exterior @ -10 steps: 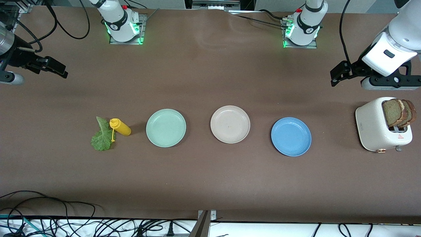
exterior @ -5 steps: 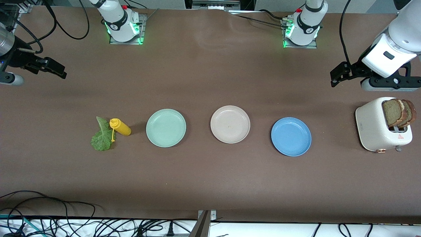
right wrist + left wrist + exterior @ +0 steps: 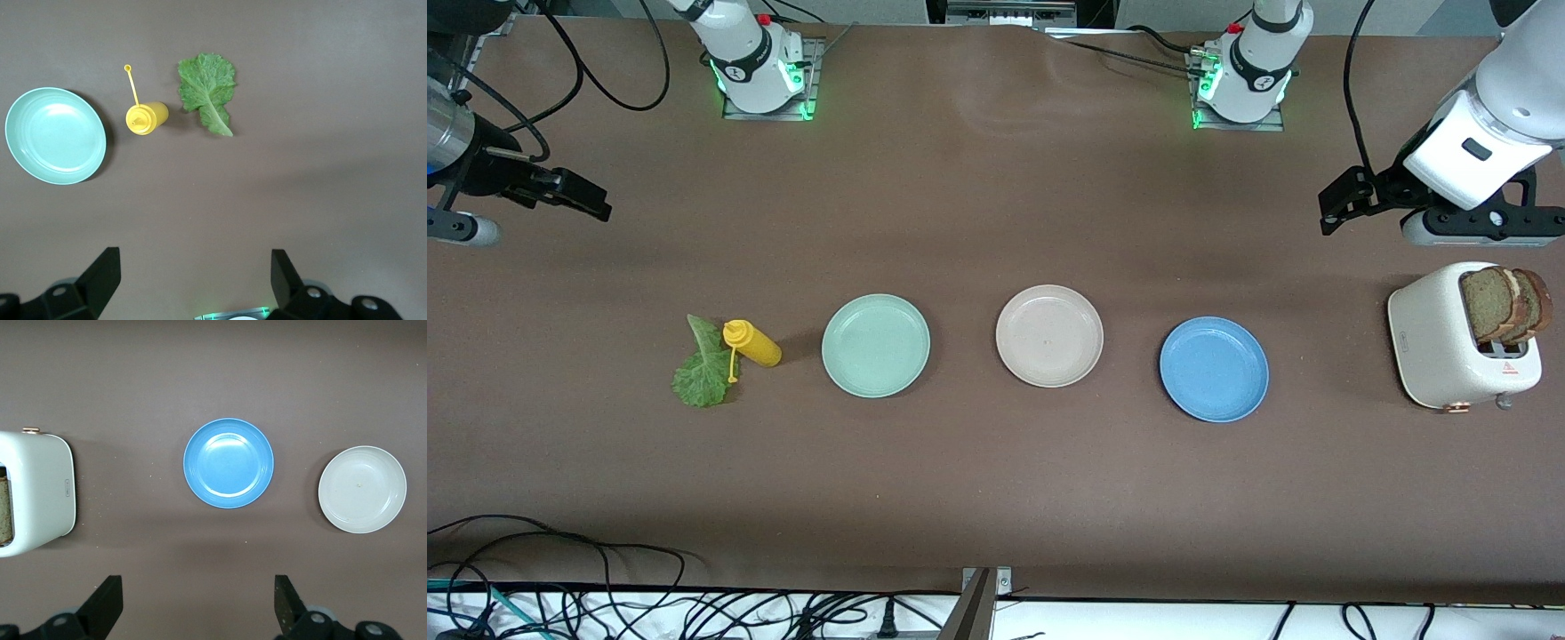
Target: Make sandwich on beige plate with both arms
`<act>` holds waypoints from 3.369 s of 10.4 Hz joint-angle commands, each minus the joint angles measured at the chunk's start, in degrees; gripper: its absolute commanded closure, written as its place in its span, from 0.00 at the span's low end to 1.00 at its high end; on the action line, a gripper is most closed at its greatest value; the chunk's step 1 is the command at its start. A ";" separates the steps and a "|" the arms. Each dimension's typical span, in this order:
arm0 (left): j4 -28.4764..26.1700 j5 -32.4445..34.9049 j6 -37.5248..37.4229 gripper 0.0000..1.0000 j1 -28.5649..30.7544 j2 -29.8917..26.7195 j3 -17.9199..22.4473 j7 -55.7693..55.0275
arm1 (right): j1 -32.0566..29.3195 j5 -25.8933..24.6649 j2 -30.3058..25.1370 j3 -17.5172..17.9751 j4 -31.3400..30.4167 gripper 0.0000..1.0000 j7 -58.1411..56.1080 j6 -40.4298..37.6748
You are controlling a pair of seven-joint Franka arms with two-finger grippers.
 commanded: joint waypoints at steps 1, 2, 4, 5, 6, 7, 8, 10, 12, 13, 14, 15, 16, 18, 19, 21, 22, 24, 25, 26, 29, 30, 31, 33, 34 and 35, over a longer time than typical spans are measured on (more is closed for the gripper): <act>1.06 -1.36 -0.75 0.00 -0.04 0.27 0.03 0.31 | 0.16 -0.63 -0.04 0.35 0.64 0.00 -0.44 0.05; 1.06 -1.36 -0.75 0.00 -0.04 0.27 0.03 0.31 | 0.16 -0.63 0.05 0.35 0.64 0.00 -0.44 0.14; 1.06 -1.36 -0.83 0.00 -0.04 0.27 0.03 0.40 | 0.16 -0.45 -0.04 0.35 0.55 0.00 -0.44 0.49; 1.06 -1.36 -0.83 0.00 0.05 0.27 0.03 0.40 | 0.16 -0.36 0.05 0.26 0.46 0.00 -0.44 0.49; 1.06 -1.18 -0.83 0.00 0.05 0.27 0.11 0.49 | 0.16 -0.28 0.05 0.26 0.46 0.00 -0.44 0.41; 0.97 -0.92 -0.92 0.00 0.05 0.27 0.11 0.49 | 0.16 -0.36 0.05 0.26 0.46 0.00 -0.35 0.40; 0.97 -0.92 -1.01 0.00 0.13 0.27 0.11 0.58 | 0.16 -0.36 0.05 0.26 0.46 0.00 -0.35 0.32; 0.88 -1.27 -1.01 0.00 0.05 0.19 0.11 0.49 | 0.16 -0.36 0.49 0.18 0.46 0.00 -0.35 -0.03; 0.88 -1.27 -1.01 0.00 0.05 0.18 0.11 0.58 | 0.07 -0.28 1.19 0.17 0.37 0.00 -0.44 0.40; 0.88 -1.27 -1.10 0.00 0.22 0.18 0.11 0.58 | 0.16 -0.28 1.19 0.17 0.37 0.00 -0.44 0.32; 0.88 -1.27 -1.10 0.00 0.22 0.18 0.11 0.58 | 0.08 -0.28 1.37 0.17 0.20 0.00 -0.53 0.32; 0.97 -1.27 -1.01 0.00 0.31 0.18 0.11 0.58 | 0.07 -0.19 1.28 0.17 -0.06 0.00 -1.14 0.40; 0.97 -1.10 -0.75 0.00 0.31 0.27 0.11 0.58 | 0.07 -0.19 1.28 0.09 -0.06 0.00 -1.58 0.14; 1.06 -0.75 -0.48 0.00 0.14 0.27 0.11 0.49 | 0.07 -0.19 1.19 0.09 -0.06 0.00 -1.67 0.14; 1.06 -1.18 -0.48 0.00 0.22 0.27 0.11 0.58 | 0.07 -0.19 1.28 0.09 -0.06 0.00 -1.67 0.14; 1.06 -1.18 -0.48 0.00 0.22 0.27 0.11 0.49 | 0.07 -0.19 1.28 0.09 -0.06 0.00 -1.76 -0.03; 1.06 -1.18 -0.48 0.00 0.22 0.27 0.11 0.58 | 0.07 -0.19 1.28 0.09 -0.06 0.00 -1.76 0.23; 1.06 -1.27 -0.48 0.00 0.31 0.27 0.11 0.49 | 0.07 -0.19 1.28 0.09 -0.15 0.00 -2.02 0.32; 1.06 -1.36 -0.48 0.00 0.31 0.27 0.11 0.49 | 0.07 -0.19 1.28 0.09 -0.15 0.00 -2.02 0.40; 1.06 -1.27 -0.48 0.00 0.31 0.27 0.11 0.49 | 0.16 -0.19 1.28 0.09 -0.15 0.00 -2.02 0.32; 1.06 -1.09 -0.48 0.00 -0.04 0.27 0.11 0.49 | 0.07 -0.19 1.28 0.09 -0.06 0.00 -2.02 0.40; 1.06 -1.36 -0.48 0.00 0.13 0.27 0.11 0.49 | 0.07 -0.19 1.28 0.09 -0.06 0.00 -2.11 0.32; 1.06 -1.36 -0.48 0.00 0.22 0.27 0.11 0.58 | 0.07 -0.19 1.28 0.00 -0.06 0.00 -2.37 -0.03; 1.06 -1.27 -0.48 0.00 0.22 0.27 0.11 0.49 | -0.01 -0.28 1.19 -0.18 -0.06 0.00 -2.99 -0.47; 0.88 -1.27 -0.57 0.00 0.57 0.27 0.11 0.49 | -0.01 -0.36 1.19 -0.18 0.20 0.00 -2.99 -0.56; 1.06 -1.10 -0.57 0.00 0.83 0.62 0.37 0.58 | -0.10 -0.36 1.19 -0.18 0.20 0.00 -2.99 -0.48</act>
